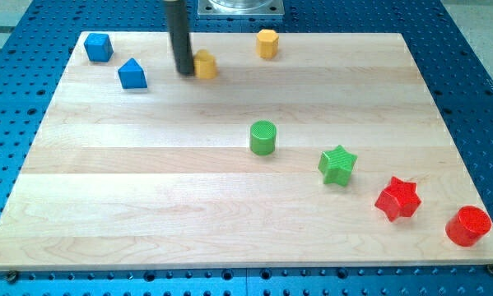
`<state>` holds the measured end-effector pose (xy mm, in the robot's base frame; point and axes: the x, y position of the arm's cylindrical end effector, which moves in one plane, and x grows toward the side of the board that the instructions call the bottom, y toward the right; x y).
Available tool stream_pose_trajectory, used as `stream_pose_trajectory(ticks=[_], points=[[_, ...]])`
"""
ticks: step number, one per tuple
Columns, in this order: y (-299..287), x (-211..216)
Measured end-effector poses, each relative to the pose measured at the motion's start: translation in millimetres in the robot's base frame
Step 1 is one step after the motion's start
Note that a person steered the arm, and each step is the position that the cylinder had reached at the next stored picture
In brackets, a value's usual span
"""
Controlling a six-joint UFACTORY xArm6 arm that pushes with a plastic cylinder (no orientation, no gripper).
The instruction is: Place your arm at the left of the triangle
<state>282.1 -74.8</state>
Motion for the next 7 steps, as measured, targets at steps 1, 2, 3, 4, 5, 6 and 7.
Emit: stream_pose_trajectory(ticks=[1,2,3,4,5,6,7], points=[[24.3,8.2],[-7.3,17.2],[48.0,3.9],[116.6,3.9],[56.8,34.8],[-36.9,66.2],[-141.3,72.1]])
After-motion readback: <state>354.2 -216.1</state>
